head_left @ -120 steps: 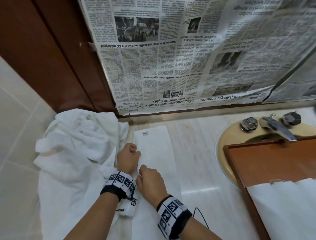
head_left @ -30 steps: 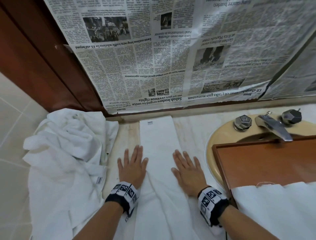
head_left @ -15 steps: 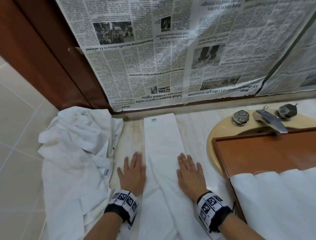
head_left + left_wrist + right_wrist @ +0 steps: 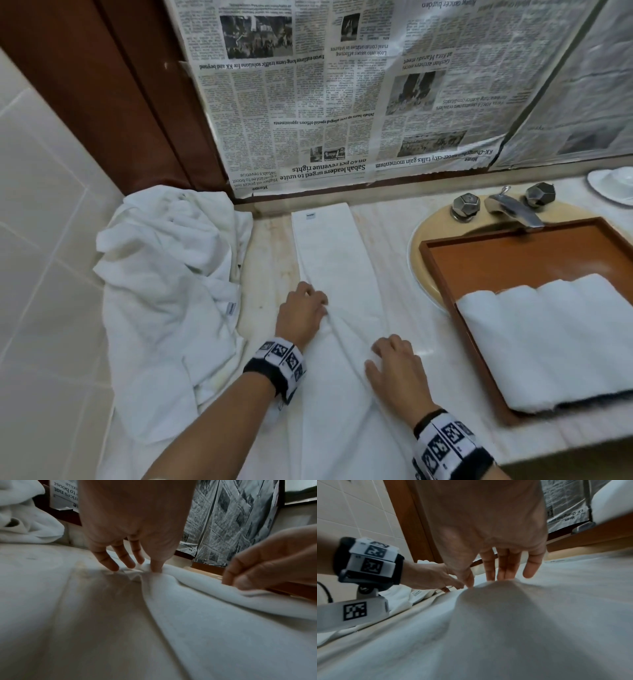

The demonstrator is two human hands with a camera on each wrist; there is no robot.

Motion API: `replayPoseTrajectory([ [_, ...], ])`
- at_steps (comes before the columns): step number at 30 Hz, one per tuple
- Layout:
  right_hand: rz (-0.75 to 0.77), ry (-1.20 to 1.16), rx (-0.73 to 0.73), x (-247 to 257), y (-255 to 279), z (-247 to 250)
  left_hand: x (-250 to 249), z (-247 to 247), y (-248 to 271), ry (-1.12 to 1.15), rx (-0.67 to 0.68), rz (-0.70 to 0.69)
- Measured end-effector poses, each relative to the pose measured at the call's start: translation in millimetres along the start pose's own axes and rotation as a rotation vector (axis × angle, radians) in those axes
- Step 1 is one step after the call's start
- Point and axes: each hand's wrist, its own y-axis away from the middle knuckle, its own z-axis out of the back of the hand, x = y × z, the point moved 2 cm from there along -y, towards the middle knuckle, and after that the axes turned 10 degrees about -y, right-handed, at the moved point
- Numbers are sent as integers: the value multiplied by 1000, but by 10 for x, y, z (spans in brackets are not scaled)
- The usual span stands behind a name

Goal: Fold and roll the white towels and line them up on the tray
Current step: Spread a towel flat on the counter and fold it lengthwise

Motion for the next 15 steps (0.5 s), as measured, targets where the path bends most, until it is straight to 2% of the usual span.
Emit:
replayPoseTrajectory([
  [4, -84, -172, 48, 191, 91, 127, 90, 73, 29, 95, -13, -49],
  [9, 82, -319, 17, 675, 259, 203, 248, 119, 143, 178, -107, -42],
  [12, 146, -335, 48, 966, 309, 22, 334, 107, 207, 161, -119, -16],
  [15, 117, -266, 136, 1059, 337, -301, 411, 104, 230, 156, -125, 2],
])
